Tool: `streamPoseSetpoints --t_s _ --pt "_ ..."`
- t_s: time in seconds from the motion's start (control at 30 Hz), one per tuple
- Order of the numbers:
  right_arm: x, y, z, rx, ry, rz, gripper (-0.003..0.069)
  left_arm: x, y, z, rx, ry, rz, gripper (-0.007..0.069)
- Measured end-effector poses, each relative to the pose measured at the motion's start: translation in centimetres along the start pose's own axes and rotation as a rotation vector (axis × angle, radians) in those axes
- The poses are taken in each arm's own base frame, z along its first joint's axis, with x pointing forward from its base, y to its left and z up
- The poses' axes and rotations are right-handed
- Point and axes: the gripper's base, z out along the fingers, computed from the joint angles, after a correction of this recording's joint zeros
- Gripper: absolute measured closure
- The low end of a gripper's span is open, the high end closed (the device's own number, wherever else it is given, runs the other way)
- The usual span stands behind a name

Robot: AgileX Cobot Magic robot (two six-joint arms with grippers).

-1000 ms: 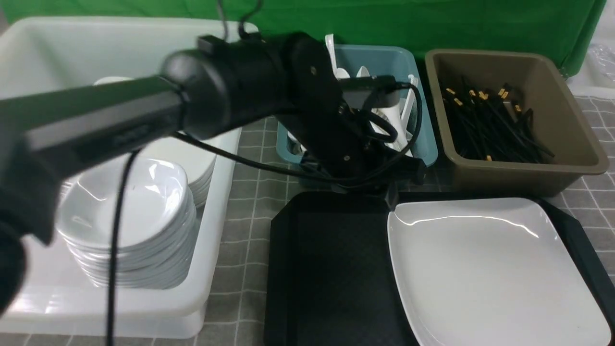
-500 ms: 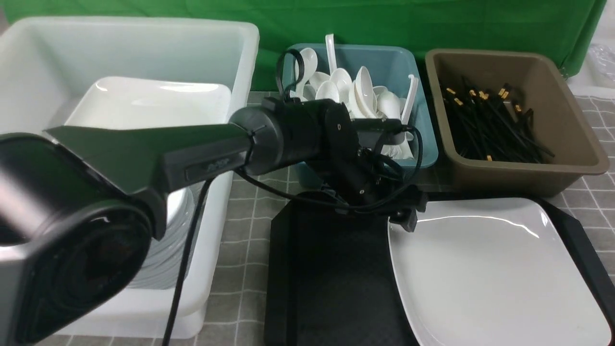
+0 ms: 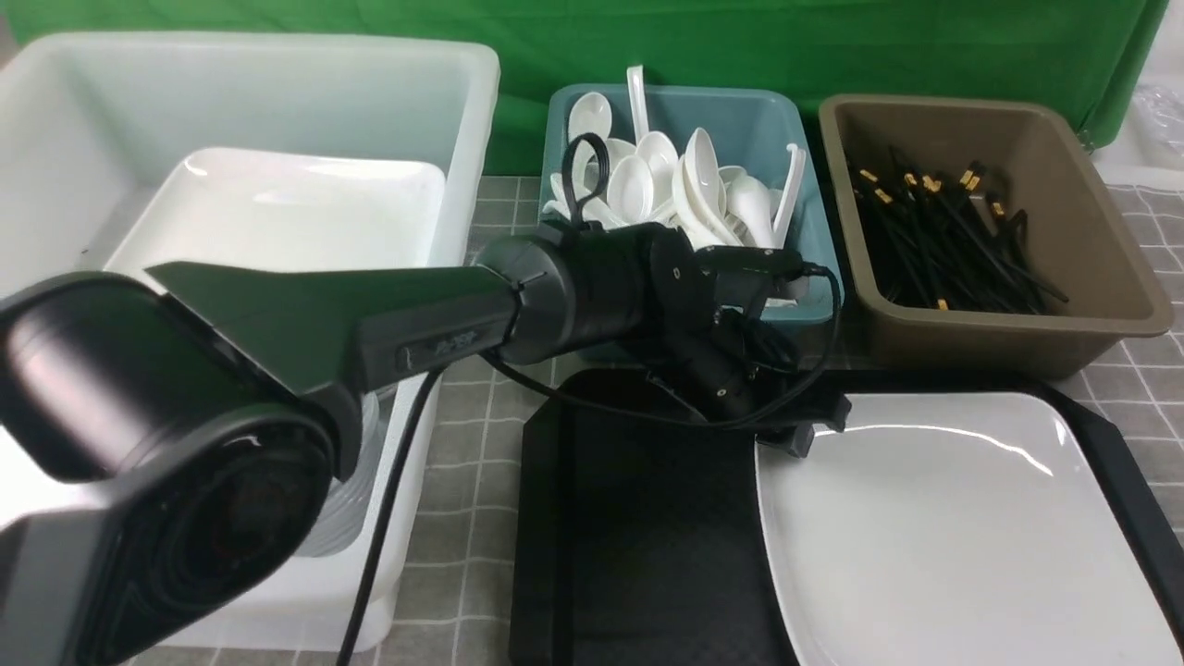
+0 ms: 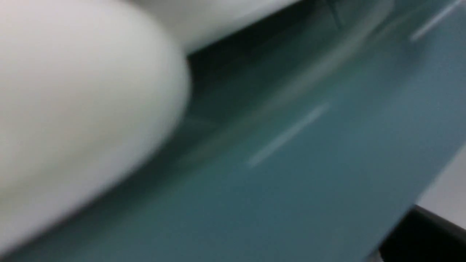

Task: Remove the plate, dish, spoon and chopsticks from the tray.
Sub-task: Use the left arm to grab a plate from the dinner plate, then use the left arm to put the plate into the large storage box on the left

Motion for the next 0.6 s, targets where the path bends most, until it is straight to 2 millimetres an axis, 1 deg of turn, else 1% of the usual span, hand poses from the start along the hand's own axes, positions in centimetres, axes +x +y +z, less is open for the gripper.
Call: streamPoseSetpoints --t_s 0.03,0.07,0.17,0.23,0.27,0.3,0.43,0.47,0.5,0.57,0.6 --pt "0.0 0.0 0.0 0.000 0.000 0.000 0.0632 0.0 -0.1 -0.1 0.011 0.006 -0.014 0.0459" --pt "0.0 0.0 0.0 0.000 0.000 0.000 0.0632 -0.2 -0.3 -0.2 0.018 0.008 -0.022 0.0468" --pt "0.0 0.0 0.0 0.000 -0.001 -0.002 0.0632 -0.3 -0.6 -0.8 0.022 0.014 -0.019 0.0470" --pt "0.0 0.0 0.0 0.000 -0.001 -0.015 0.0632 -0.6 -1.0 -1.8 0.020 0.018 -0.001 0.0480" --pt "0.0 0.0 0.0 0.000 -0.002 -0.023 0.0632 -0.9 -1.5 -2.8 0.020 0.011 0.019 0.0494" --pt "0.0 0.0 0.0 0.000 -0.003 -0.023 0.0632 -0.8 -1.5 -2.8 0.018 0.014 0.021 0.0494" --pt "-0.3 0.0 -0.8 0.001 -0.026 -0.027 0.0632 -1.9 -3.6 -8.0 0.011 -0.011 0.114 0.0563" --pt "-0.6 0.0 -1.3 0.003 -0.044 -0.027 0.0632 -2.1 -4.1 -9.7 -0.005 -0.016 0.142 0.0578" --pt "-0.8 0.0 -1.7 0.003 -0.061 -0.027 0.0632 -2.3 -4.5 -11.1 -0.015 -0.029 0.159 0.0585" --pt "-1.2 -0.1 -2.4 0.005 -0.087 -0.027 0.0632 -2.4 -4.9 -13.0 -0.042 -0.040 0.187 0.0594" --pt "-1.5 0.0 -2.9 -0.002 -0.106 -0.024 0.0632 -2.5 -5.1 -14.4 -0.062 -0.054 0.205 0.0598"
